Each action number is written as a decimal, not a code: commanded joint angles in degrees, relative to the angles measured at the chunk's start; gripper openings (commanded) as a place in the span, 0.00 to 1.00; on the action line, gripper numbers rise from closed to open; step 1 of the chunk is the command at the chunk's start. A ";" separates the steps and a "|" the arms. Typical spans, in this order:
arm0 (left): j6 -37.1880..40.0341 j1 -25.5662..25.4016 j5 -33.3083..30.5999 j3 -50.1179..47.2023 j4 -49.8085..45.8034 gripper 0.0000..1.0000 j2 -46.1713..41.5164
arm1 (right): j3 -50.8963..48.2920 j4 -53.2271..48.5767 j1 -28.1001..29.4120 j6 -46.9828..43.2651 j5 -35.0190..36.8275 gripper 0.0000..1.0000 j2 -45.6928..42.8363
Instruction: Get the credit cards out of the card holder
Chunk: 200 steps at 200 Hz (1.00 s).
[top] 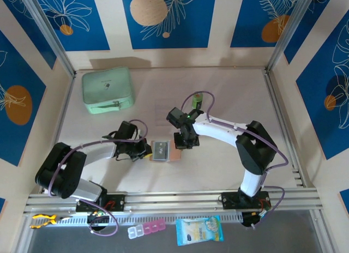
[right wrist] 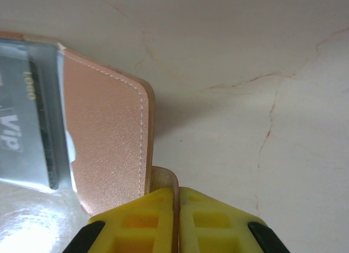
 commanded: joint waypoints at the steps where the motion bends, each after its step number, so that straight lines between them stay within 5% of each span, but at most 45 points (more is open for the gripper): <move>1: -0.10 -0.50 -0.72 -1.15 1.76 0.00 1.72 | -0.27 -0.13 -0.33 -1.34 1.97 0.09 2.59; 120: -1.94 -1.31 -1.20 -3.78 3.03 0.00 1.90 | 2.82 -1.11 -0.36 -3.56 8.92 0.13 11.74; 200: -3.37 -2.01 -1.23 -4.90 3.45 0.00 0.17 | 1.98 -3.99 -0.07 -2.33 9.50 0.23 4.99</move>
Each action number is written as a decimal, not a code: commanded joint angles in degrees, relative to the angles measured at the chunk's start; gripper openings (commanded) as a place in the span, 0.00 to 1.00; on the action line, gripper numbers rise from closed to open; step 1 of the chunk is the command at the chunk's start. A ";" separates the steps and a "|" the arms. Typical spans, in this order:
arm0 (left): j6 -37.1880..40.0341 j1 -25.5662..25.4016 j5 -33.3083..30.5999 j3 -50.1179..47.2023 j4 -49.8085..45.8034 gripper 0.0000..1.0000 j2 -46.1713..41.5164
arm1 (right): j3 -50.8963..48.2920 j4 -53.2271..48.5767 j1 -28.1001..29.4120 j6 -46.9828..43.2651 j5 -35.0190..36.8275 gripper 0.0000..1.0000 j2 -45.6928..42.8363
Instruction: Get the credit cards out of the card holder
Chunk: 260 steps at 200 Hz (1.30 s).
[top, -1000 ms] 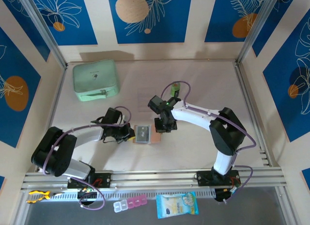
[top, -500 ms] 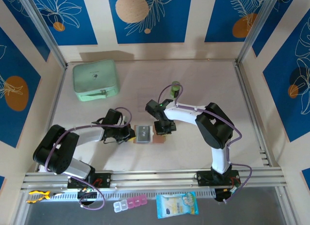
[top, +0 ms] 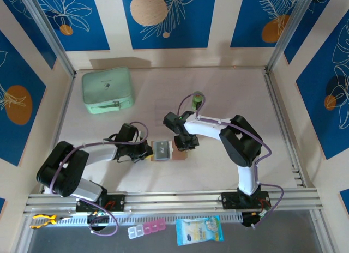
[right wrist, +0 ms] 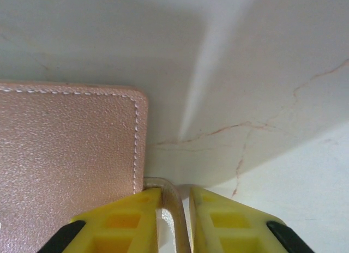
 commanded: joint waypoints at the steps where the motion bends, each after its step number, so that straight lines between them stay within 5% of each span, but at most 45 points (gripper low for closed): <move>1: -0.93 -1.10 -1.19 -1.99 -2.59 0.00 -0.50 | -0.52 -2.05 0.13 0.60 1.96 0.23 -3.74; 87: -2.22 -2.35 -1.62 -2.41 -1.76 0.00 -1.04 | 0.44 -7.13 -0.14 1.70 5.26 0.30 -8.48; 109: -1.96 -2.36 -1.89 -1.98 -2.55 0.00 -1.55 | 0.91 -7.41 -0.03 1.96 4.18 0.39 -10.31; 157: -1.61 -2.36 -2.17 -1.77 -3.28 0.00 -2.16 | 4.51 -6.31 1.86 1.96 0.57 0.41 -13.30; 260: -1.44 -2.33 -2.18 -1.89 -3.46 0.00 -2.00 | 10.62 -0.48 7.60 4.94 -10.21 0.43 -3.38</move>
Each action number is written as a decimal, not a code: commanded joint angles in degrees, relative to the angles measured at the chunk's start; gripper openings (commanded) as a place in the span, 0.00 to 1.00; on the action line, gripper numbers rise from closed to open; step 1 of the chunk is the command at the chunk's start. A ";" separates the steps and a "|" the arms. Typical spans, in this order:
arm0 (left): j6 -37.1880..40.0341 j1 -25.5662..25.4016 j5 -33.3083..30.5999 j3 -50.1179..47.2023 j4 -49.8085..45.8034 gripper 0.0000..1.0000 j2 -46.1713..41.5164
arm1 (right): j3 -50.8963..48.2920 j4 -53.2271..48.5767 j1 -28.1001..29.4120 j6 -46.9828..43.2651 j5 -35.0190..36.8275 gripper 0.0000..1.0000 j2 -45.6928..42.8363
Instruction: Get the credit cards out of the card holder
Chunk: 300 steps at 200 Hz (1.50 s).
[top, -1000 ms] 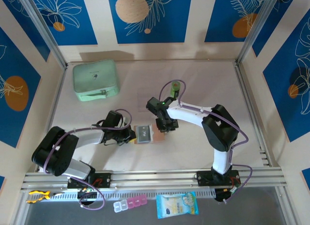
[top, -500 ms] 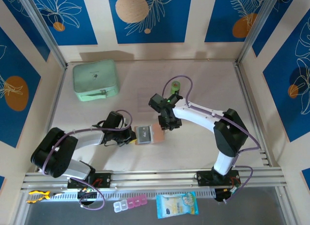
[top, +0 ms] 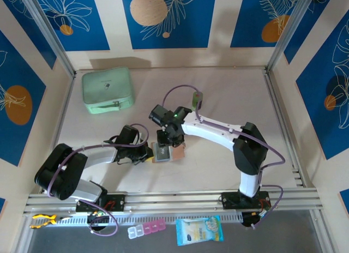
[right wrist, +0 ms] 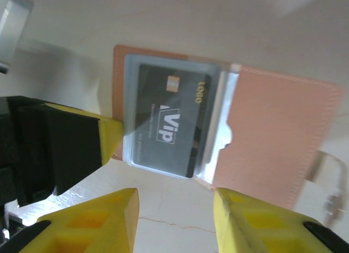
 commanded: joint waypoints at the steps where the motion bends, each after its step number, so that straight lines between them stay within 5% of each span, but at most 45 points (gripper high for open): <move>1: 0.23 -0.60 -1.30 -0.79 -3.09 0.00 -0.41 | -1.44 0.36 -0.38 2.08 -2.78 0.43 1.56; 86: 0.46 -0.63 -1.47 -0.84 -3.43 0.00 -0.15 | -9.46 -2.12 -5.84 1.43 3.86 0.56 0.46; 194: 0.78 -0.63 -2.35 -0.65 -4.92 0.00 -1.36 | -9.40 -0.01 -7.72 -1.29 3.61 0.71 4.58; 300: 1.37 -0.63 -2.80 0.48 -6.45 0.00 -2.12 | -12.77 3.09 -7.65 -1.30 2.14 0.72 9.61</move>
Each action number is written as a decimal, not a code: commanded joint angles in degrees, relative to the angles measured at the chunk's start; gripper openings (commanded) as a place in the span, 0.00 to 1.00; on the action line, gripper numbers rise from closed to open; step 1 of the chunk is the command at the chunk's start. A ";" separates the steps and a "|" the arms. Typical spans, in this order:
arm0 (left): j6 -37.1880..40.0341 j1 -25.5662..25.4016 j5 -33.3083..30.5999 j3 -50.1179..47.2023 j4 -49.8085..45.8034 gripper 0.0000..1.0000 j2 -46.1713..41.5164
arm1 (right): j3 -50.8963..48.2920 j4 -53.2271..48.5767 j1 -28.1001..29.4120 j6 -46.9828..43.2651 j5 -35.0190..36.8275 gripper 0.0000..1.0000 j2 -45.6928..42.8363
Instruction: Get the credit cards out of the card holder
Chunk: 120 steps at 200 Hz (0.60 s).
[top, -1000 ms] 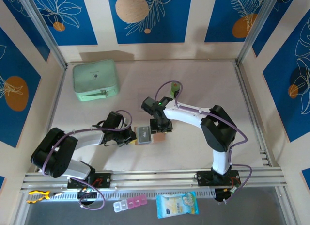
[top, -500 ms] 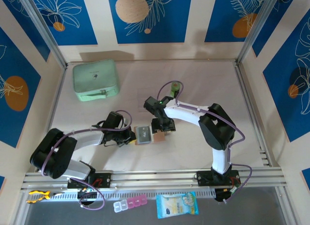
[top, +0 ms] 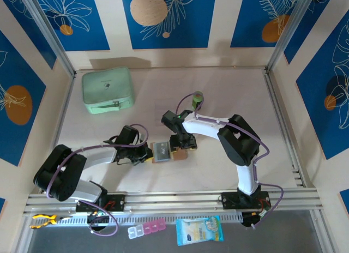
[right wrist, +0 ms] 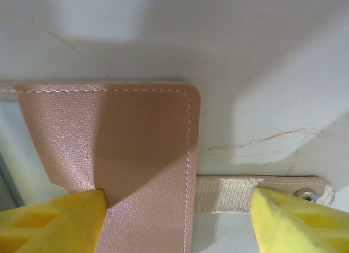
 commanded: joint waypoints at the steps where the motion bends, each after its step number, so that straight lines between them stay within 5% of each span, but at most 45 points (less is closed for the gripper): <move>1: 1.24 -0.52 -2.11 0.56 -4.82 0.00 -1.23 | -2.61 0.67 0.07 0.12 -0.39 0.72 2.85; 120: 4.48 -3.01 -5.27 11.29 -13.91 0.00 -3.04 | 0.37 -0.38 0.19 0.79 -1.08 0.70 -6.28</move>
